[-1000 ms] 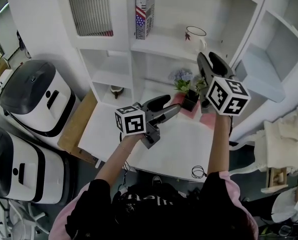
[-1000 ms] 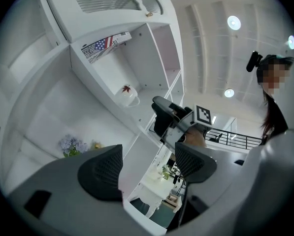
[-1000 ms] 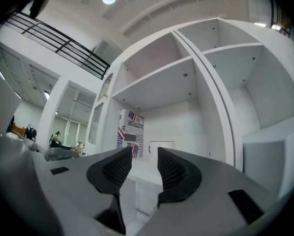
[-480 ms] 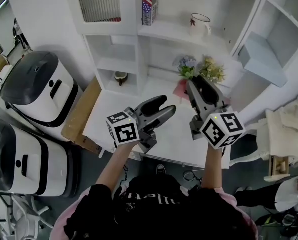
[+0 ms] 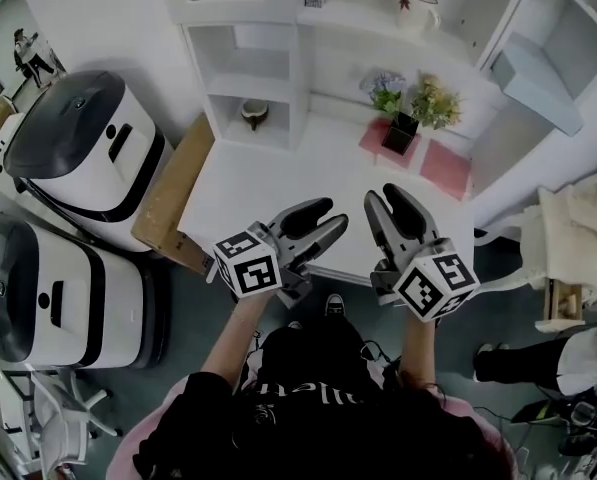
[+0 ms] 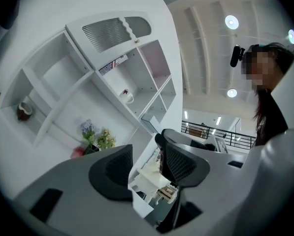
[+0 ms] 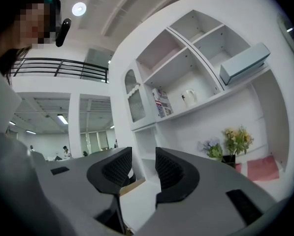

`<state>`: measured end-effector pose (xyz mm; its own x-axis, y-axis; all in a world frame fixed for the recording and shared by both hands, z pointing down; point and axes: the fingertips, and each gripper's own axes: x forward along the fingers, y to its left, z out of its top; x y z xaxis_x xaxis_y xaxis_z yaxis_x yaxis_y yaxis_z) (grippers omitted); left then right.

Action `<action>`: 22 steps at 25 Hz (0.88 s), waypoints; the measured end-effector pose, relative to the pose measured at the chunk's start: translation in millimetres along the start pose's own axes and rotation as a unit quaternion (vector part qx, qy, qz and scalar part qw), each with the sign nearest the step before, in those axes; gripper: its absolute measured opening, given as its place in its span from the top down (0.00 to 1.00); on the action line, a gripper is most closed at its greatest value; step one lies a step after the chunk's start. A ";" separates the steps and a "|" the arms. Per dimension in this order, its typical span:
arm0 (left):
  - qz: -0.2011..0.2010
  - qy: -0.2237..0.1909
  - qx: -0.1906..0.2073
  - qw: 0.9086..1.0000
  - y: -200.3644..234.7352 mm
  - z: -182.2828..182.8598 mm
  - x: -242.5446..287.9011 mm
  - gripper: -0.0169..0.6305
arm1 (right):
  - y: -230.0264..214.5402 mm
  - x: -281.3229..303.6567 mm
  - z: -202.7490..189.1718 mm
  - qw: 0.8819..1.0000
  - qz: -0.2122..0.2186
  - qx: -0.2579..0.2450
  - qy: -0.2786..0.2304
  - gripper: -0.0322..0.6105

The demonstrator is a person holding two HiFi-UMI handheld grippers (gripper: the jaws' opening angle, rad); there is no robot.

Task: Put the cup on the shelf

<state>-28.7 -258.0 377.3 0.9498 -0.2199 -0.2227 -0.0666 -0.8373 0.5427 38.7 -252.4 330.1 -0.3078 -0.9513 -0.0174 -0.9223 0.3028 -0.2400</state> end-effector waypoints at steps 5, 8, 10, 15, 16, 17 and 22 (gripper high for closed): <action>0.018 0.016 0.012 1.000 -5.2 -27.7 -22.9 0.70 | 23.8 -20.1 -24.8 1.000 0.008 0.015 0.024 0.68; 0.020 0.013 0.004 1.000 -11.2 -38.1 -31.2 0.75 | 33.9 -27.7 -33.4 0.999 0.018 0.010 0.031 0.68; 0.021 0.014 0.006 1.000 -16.7 -43.8 -34.2 0.78 | 37.1 -32.7 -37.2 0.999 0.020 0.004 0.033 0.69; 0.037 0.021 0.023 0.999 -31.8 -56.5 -40.6 0.83 | 42.5 -55.6 -43.7 0.999 0.027 0.002 0.035 0.71; 0.042 0.019 0.023 0.999 -35.7 -59.4 -42.1 0.83 | 43.5 -62.9 -44.0 0.999 0.028 0.002 0.035 0.72; 0.046 0.017 0.022 0.999 -40.4 -62.8 -43.6 0.84 | 44.3 -71.3 -44.4 0.999 0.029 0.001 0.036 0.72; 0.062 0.012 0.013 0.998 -78.1 -91.1 -45.7 0.86 | 45.2 -129.0 -49.5 0.999 0.029 -0.008 0.037 0.76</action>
<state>-39.0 -137.0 418.8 0.9404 -0.3118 -0.1357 -0.1924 -0.8170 0.5437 25.1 -113.1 369.5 -0.3773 -0.9252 0.0406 -0.9054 0.3594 -0.2260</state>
